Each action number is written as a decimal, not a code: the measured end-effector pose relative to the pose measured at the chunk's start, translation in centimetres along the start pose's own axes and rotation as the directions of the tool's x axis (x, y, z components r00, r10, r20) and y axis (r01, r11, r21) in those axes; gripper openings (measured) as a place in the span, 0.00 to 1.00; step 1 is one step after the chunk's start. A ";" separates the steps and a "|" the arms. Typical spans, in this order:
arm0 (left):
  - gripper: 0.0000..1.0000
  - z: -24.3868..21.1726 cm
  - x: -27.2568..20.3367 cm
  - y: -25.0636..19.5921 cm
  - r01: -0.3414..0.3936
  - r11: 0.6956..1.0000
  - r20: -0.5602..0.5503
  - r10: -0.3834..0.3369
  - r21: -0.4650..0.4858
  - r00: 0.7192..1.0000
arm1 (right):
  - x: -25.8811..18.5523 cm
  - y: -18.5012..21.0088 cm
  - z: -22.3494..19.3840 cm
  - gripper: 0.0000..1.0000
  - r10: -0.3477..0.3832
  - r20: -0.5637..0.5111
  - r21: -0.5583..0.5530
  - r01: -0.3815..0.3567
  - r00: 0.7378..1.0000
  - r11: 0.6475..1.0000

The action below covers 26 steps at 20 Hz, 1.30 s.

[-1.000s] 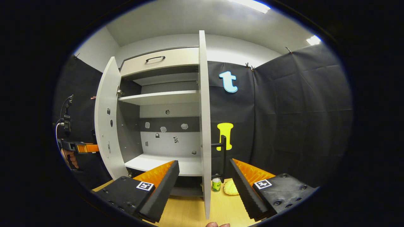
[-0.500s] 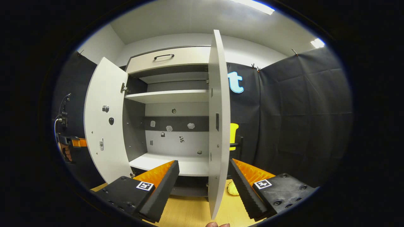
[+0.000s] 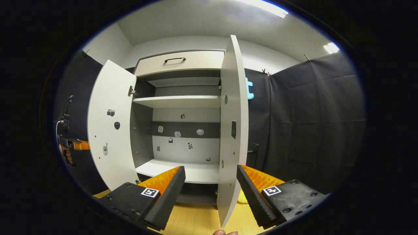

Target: Open the right door of the double-door shoe cabinet with the right hand, and open the left door with the left hand.

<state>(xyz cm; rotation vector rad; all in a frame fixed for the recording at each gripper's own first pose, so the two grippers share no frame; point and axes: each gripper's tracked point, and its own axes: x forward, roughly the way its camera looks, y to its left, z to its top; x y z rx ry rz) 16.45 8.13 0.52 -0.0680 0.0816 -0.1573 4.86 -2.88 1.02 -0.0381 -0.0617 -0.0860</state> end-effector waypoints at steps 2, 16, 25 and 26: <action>0.07 0.1 -0.1 0.2 -0.020 0.999 -0.002 0.020 -0.027 1.000 | 0.1 -0.4 -0.1 0.99 -0.006 -0.006 0.012 0.006 1.000 1.000; 0.53 1.2 -6.2 -0.4 -0.164 0.986 0.046 0.164 0.016 0.985 | -0.4 -1.3 -0.1 0.99 0.008 -0.012 0.038 -0.007 1.000 0.999; 0.92 1.2 -9.8 -5.8 -0.136 0.989 0.064 0.132 0.053 0.989 | -0.4 -1.5 0.1 0.99 0.006 -0.011 0.053 -0.006 1.000 0.999; 0.96 1.1 -9.9 -6.2 -0.137 0.989 0.074 0.133 0.055 0.988 | -0.3 -1.5 0.2 0.99 0.005 -0.009 0.053 -0.004 1.000 0.999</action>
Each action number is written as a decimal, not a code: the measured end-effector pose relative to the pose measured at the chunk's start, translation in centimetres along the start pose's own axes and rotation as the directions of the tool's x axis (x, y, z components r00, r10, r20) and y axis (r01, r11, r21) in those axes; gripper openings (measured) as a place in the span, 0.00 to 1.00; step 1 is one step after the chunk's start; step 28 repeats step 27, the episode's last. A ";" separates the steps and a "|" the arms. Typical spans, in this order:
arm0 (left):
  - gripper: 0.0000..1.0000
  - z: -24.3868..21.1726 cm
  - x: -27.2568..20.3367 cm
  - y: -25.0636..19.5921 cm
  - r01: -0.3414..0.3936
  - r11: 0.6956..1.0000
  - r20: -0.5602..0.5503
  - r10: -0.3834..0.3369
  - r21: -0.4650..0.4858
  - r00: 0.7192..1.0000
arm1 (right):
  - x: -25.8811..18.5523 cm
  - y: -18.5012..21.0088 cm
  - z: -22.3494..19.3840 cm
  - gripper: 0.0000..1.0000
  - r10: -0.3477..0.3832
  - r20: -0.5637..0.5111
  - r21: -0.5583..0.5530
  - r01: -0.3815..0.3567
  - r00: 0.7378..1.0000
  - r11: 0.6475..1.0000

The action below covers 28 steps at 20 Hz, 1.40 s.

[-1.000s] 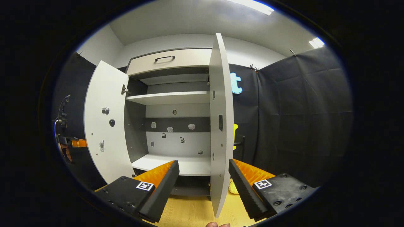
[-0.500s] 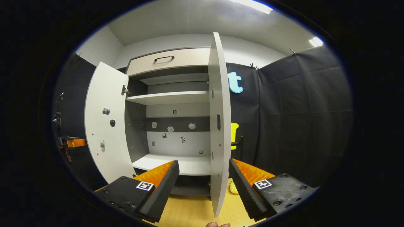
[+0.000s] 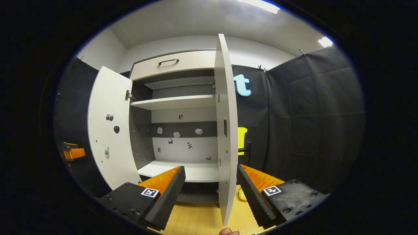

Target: Open the right door of the double-door shoe cabinet with the right hand, and open the left door with the left hand.

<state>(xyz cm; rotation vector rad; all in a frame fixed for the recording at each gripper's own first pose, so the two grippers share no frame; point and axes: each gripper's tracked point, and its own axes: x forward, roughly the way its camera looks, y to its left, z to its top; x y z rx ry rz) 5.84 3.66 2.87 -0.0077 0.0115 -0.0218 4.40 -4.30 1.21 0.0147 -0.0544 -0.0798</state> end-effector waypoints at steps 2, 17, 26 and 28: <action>0.98 -0.1 -0.5 -1.0 -0.001 1.000 0.015 0.001 -0.016 1.000 | -0.1 -0.3 0.0 0.99 -0.007 -0.001 -0.002 0.007 1.000 1.000; 0.98 -0.4 -0.4 -5.9 0.079 0.996 0.020 -0.079 -0.029 0.997 | -0.7 0.4 0.4 0.99 0.007 0.010 0.001 -0.007 1.000 1.000; 0.98 -0.2 -0.2 -6.0 0.081 0.997 0.021 -0.081 -0.009 0.997 | -0.5 0.8 0.4 0.99 0.012 0.010 0.002 -0.012 1.000 1.000; 0.98 -0.3 -0.2 -6.1 0.082 0.997 0.020 -0.081 -0.006 0.996 | -0.5 0.8 0.4 0.99 0.012 0.010 0.003 -0.012 1.000 1.000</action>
